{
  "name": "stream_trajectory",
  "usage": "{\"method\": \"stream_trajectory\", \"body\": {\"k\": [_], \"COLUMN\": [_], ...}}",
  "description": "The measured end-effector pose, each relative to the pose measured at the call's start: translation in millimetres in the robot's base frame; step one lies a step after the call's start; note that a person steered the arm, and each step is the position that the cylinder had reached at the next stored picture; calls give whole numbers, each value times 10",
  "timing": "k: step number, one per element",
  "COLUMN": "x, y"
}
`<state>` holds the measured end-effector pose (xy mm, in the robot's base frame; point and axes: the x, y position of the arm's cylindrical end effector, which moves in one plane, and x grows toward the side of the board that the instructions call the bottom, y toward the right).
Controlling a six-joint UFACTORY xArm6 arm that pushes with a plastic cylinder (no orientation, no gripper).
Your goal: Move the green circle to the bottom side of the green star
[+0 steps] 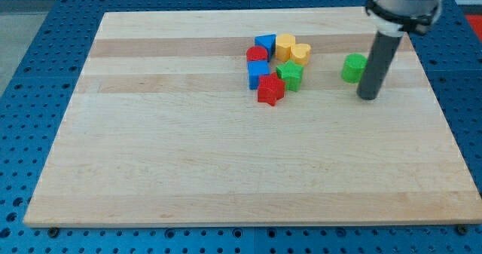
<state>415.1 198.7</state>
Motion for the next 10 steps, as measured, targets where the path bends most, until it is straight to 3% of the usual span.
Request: {"method": "stream_trajectory", "body": {"k": [3, 7, 10], "x": [-682, -488, -797], "y": [310, 97, -224]}}
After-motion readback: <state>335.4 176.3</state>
